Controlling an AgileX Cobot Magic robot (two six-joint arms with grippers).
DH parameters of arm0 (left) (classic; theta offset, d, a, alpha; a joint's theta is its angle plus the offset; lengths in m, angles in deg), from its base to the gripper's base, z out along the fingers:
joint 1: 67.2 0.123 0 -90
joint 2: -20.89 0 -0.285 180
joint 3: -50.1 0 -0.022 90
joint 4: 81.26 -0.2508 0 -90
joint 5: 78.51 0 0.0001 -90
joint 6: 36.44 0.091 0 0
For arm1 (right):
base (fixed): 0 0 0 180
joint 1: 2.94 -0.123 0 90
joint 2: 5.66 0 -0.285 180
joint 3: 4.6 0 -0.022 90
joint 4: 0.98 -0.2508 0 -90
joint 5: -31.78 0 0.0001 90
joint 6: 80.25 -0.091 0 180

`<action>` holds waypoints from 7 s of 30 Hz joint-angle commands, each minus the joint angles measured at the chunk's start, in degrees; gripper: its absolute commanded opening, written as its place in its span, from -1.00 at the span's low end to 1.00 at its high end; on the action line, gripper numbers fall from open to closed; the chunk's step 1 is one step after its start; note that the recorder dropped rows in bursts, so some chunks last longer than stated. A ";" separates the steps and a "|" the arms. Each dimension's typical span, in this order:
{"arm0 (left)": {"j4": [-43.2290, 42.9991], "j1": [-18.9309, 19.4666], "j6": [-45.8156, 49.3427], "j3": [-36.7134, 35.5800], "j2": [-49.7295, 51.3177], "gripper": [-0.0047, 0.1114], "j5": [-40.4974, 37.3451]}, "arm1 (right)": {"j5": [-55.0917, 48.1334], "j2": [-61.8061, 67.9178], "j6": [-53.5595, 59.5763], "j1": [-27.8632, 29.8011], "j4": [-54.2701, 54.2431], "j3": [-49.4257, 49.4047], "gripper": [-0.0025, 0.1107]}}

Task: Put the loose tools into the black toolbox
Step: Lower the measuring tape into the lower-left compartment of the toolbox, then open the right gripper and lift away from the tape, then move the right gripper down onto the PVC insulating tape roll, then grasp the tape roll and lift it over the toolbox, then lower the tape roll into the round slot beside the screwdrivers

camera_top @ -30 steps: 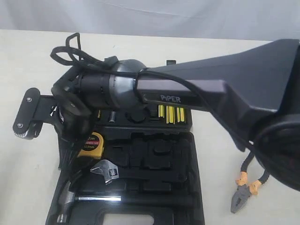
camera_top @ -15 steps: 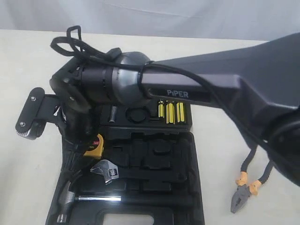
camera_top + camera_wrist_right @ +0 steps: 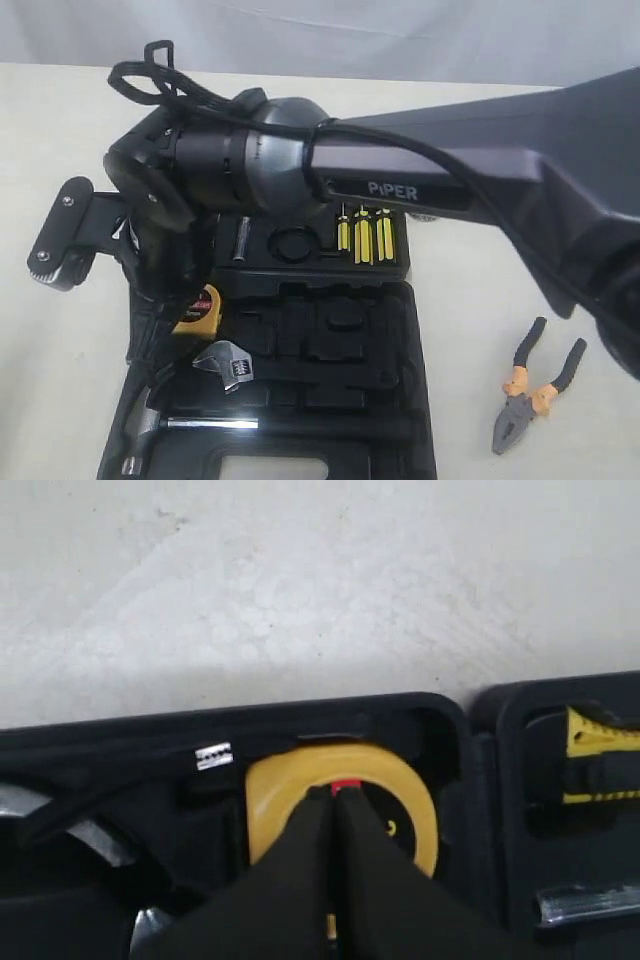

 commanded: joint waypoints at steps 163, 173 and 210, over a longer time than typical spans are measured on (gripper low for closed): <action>-0.22 -0.33 0.02 0.30 0.23 -0.92 -0.06 | -7.78 4.57 -15.11 19.49 -7.02 3.48 0.29; -0.22 -0.33 0.02 0.30 0.23 -0.92 -0.06 | -10.81 0.18 -15.21 19.49 -6.77 7.41 0.17; -0.22 -0.33 0.02 0.30 0.23 -0.92 -0.06 | -10.66 8.14 -11.94 19.60 -11.01 7.33 -0.96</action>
